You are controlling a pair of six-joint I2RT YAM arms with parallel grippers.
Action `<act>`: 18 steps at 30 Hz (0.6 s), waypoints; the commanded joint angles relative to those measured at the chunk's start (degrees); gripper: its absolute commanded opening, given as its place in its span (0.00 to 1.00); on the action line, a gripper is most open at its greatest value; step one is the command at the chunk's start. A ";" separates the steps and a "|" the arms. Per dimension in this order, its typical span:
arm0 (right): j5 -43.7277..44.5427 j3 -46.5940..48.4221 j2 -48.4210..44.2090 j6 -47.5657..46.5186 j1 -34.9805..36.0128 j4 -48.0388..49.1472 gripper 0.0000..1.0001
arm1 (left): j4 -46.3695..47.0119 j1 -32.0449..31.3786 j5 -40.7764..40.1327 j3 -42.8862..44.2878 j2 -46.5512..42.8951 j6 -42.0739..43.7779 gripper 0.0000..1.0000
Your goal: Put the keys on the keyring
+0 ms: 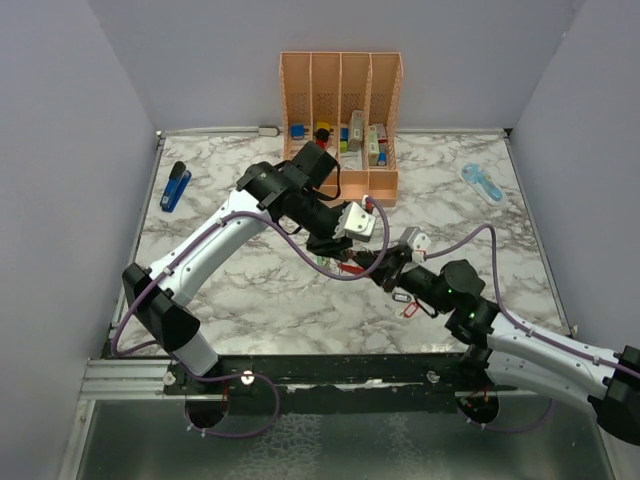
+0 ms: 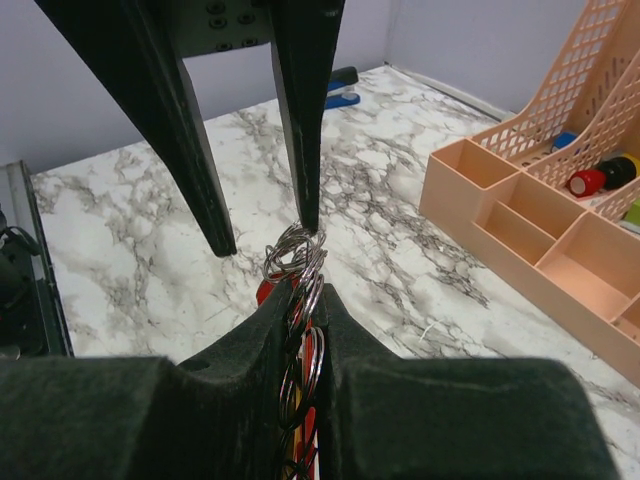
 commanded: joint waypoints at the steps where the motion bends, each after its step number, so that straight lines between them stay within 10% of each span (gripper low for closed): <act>1: 1.92 3.14 -0.85 1.03 -0.18 2.98 0.06 | 3.67 -0.56 -2.81 -1.26 -1.01 -2.57 0.38; 18: 1.58 3.74 -1.08 1.45 -0.18 2.59 0.06 | 6.77 -1.05 -6.11 -3.21 -1.15 -4.47 0.39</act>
